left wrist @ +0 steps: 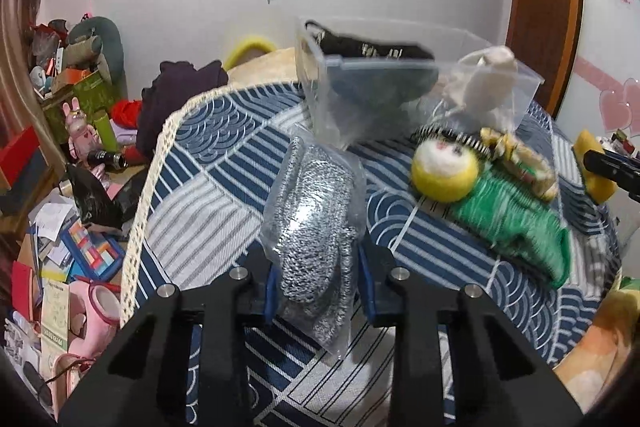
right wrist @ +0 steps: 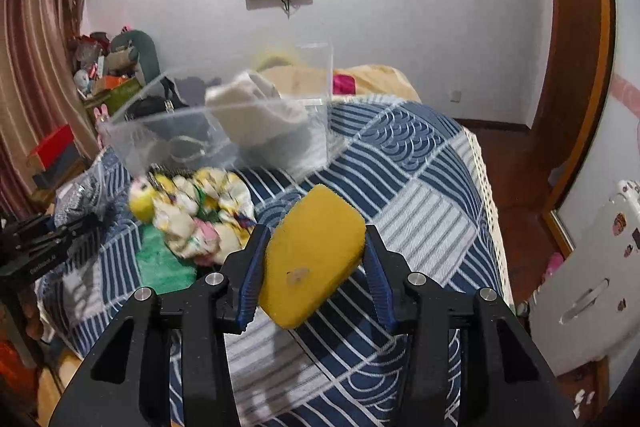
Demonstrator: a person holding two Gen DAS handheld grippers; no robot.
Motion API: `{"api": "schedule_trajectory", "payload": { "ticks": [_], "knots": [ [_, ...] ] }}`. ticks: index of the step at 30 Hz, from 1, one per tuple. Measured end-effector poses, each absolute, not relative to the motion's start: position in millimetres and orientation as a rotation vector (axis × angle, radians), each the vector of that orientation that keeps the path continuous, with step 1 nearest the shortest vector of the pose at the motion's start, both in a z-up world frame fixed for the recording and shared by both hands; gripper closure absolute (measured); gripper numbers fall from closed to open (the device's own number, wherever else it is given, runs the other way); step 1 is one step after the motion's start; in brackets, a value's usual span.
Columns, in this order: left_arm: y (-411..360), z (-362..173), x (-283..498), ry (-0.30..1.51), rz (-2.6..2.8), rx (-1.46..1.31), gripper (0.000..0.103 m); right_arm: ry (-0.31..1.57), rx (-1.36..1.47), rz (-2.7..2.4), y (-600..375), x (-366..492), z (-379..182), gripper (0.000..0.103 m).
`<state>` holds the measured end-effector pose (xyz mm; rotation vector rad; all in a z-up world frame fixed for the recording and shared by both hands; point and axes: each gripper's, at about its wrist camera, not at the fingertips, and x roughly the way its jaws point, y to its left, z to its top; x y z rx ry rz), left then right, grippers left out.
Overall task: Organize soft objects
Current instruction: 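Place the silver scrubber and yellow sponge into the clear box with both tools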
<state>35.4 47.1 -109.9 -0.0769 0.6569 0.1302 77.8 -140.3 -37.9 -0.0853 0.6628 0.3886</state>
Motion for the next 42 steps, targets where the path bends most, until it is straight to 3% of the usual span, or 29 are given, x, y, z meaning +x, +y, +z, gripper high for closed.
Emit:
{"api": "schedule_trajectory", "payload": {
  "ticks": [19,28,42],
  "knots": [
    [53,-22,73,0.44,0.067,-0.122,0.071,0.455,-0.135,0.45,-89,109,24,0.06],
    [53,-16,110,0.451,0.03,-0.142,0.071,0.451,-0.172,0.496,-47,133,27,0.06],
    [51,-46,183,0.608,-0.009,-0.165,0.071,0.571,-0.225,0.511,-19,172,-6,0.06]
  ]
}}
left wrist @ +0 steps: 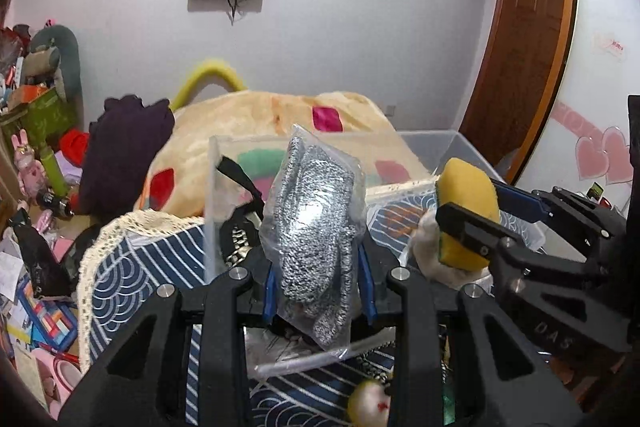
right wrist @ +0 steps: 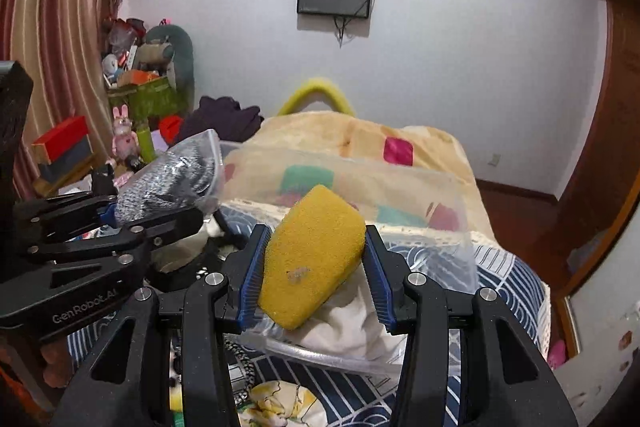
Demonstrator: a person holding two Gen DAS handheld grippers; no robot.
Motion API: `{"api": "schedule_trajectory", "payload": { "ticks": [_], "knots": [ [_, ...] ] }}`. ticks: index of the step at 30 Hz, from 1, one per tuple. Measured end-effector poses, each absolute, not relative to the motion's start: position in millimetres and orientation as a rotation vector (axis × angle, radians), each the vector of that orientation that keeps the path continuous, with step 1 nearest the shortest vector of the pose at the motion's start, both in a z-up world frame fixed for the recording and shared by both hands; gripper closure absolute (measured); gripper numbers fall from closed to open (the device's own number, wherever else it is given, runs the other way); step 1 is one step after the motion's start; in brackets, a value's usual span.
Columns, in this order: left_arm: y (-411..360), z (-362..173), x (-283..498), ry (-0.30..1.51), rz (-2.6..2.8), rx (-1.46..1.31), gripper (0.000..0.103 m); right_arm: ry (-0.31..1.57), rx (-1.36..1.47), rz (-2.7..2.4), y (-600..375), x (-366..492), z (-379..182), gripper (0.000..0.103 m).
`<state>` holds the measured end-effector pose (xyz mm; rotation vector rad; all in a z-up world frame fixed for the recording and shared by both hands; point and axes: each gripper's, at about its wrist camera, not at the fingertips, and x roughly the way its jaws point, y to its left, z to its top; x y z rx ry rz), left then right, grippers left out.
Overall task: Organize soft objects
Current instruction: 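Place the silver scrubber and yellow sponge into the clear box with both tools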
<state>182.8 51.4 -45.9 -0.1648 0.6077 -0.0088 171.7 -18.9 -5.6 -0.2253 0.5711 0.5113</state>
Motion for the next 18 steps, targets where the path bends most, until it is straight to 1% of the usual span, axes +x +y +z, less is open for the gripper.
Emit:
{"api": "schedule_trajectory", "payload": {
  "ticks": [5,7,9,11,13,14,16,18],
  "knots": [
    [46,-57,192,0.648,0.007,-0.137,0.07,0.631,-0.228,0.521,-22,179,-18,0.059],
    [42,-57,191,0.652,0.008,-0.113,0.063,0.649,-0.232,0.518,-24,180,-21,0.058],
    [38,-57,190,0.657,0.009,-0.099,0.061,0.656,-0.23,0.507,-25,178,-22,0.055],
    [37,-57,188,0.659,0.011,-0.097,0.059,0.662,-0.215,0.506,-29,179,-21,0.047],
    [38,-56,186,0.656,0.011,-0.11,0.052,0.667,-0.188,0.509,-36,179,-18,0.042],
    [40,-55,185,0.651,0.003,-0.122,0.05,0.664,-0.181,0.511,-38,178,-16,0.042],
    [39,-52,182,0.642,0.012,-0.126,0.04,0.651,-0.181,0.507,-41,176,-13,0.042],
    [39,-47,177,0.624,0.02,-0.118,0.035,0.637,-0.186,0.5,-44,173,-10,0.041]
  ]
}}
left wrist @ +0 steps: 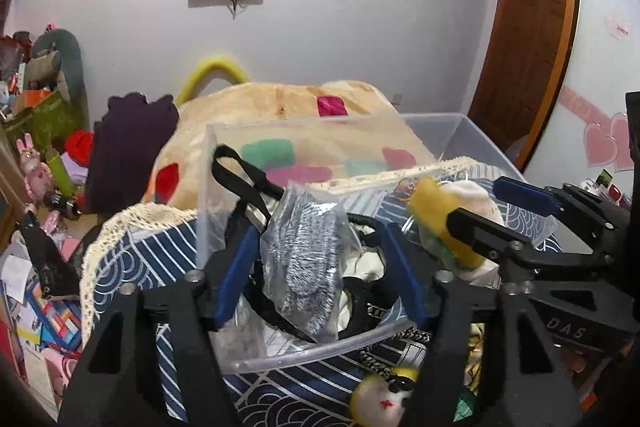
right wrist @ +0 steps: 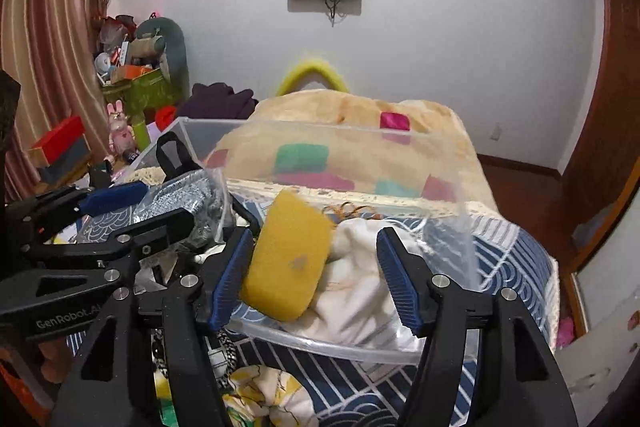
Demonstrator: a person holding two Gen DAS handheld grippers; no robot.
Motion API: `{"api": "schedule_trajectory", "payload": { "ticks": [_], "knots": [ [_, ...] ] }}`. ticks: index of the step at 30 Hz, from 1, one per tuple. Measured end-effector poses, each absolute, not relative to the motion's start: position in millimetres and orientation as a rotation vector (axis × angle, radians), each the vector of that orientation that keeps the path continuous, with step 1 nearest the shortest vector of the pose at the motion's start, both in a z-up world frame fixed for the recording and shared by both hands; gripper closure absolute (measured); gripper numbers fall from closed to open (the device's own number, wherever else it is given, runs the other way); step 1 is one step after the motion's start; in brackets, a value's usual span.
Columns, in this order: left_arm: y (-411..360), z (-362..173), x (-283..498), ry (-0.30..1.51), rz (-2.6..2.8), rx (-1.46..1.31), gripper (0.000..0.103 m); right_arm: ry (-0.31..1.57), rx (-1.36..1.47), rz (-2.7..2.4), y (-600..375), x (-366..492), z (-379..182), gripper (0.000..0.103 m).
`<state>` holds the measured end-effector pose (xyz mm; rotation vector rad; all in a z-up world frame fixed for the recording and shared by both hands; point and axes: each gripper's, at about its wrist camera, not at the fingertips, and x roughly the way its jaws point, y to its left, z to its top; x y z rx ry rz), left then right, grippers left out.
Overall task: Organize soft objects
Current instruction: 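Place the silver scrubber and yellow sponge into the clear box with both tools, then grasp the yellow plush ball with the left tool while the right tool grasps the floral scrunchie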
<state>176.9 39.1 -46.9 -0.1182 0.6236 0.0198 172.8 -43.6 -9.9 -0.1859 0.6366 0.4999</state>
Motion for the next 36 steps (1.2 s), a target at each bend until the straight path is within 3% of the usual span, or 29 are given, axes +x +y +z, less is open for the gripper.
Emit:
{"api": "schedule_trajectory", "payload": {
  "ticks": [5,9,14,36],
  "knots": [
    [39,-32,161,0.577,0.022,-0.105,0.023,0.594,-0.18,0.496,-53,163,2,0.031],
    [39,-22,146,0.532,0.043,-0.111,0.003,0.555,-0.186,0.493,-60,149,11,0.031],
    [37,-20,127,0.515,0.05,-0.112,0.002,0.539,-0.187,0.506,-67,136,13,0.022],
    [19,-106,97,0.706,0.015,-0.095,0.001,0.718,-0.169,0.594,-73,108,-46,0.022]
  ]
}}
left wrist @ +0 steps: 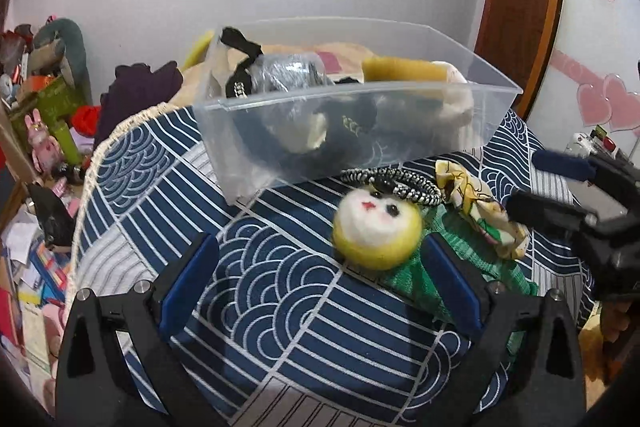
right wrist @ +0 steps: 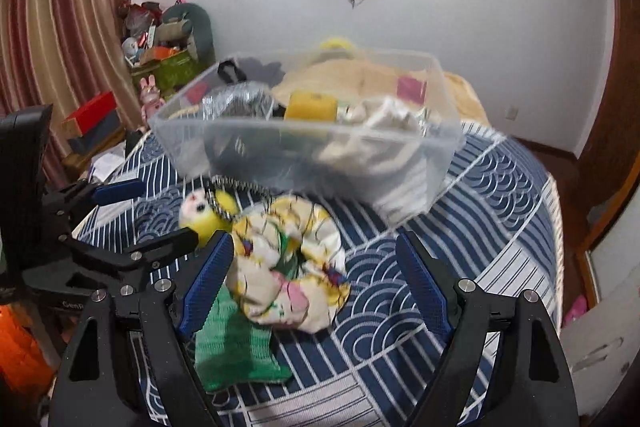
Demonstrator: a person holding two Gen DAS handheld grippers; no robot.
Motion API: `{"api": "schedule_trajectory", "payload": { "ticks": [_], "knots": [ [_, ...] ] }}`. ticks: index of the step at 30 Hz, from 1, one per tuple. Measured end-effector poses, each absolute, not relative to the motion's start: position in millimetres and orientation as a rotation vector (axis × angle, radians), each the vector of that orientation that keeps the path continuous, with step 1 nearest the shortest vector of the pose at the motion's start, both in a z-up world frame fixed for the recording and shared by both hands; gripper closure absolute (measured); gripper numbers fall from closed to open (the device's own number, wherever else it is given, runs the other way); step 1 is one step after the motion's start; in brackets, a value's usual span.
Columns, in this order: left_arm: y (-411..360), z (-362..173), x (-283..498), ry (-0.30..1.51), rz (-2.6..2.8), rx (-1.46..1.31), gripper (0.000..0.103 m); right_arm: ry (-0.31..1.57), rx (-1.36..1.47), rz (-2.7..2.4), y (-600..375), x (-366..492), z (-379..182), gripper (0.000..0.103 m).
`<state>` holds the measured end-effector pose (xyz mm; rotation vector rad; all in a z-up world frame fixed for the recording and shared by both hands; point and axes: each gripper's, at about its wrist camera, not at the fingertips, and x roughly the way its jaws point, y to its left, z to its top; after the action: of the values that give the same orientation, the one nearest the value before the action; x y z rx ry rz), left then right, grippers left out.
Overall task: Organize soft objects
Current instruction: 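Grasp the yellow plush ball with the left tool while the right tool grasps the floral scrunchie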
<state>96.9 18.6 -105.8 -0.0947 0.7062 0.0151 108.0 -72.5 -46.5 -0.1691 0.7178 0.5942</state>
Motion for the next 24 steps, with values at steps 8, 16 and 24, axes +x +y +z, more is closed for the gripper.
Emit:
{"api": "schedule_trajectory", "payload": {
  "ticks": [8,16,24],
  "knots": [
    [21,-112,107,0.724,-0.063,-0.166,0.026,0.798,-0.115,0.593,-78,121,-70,0.028],
    [5,-116,115,0.728,-0.111,-0.147,0.043,0.836,-0.057,0.593,-93,127,-77,0.064],
    [1,-115,115,0.718,-0.144,-0.145,0.06,0.798,-0.084,0.565,-89,122,-74,0.09]
  ]
}}
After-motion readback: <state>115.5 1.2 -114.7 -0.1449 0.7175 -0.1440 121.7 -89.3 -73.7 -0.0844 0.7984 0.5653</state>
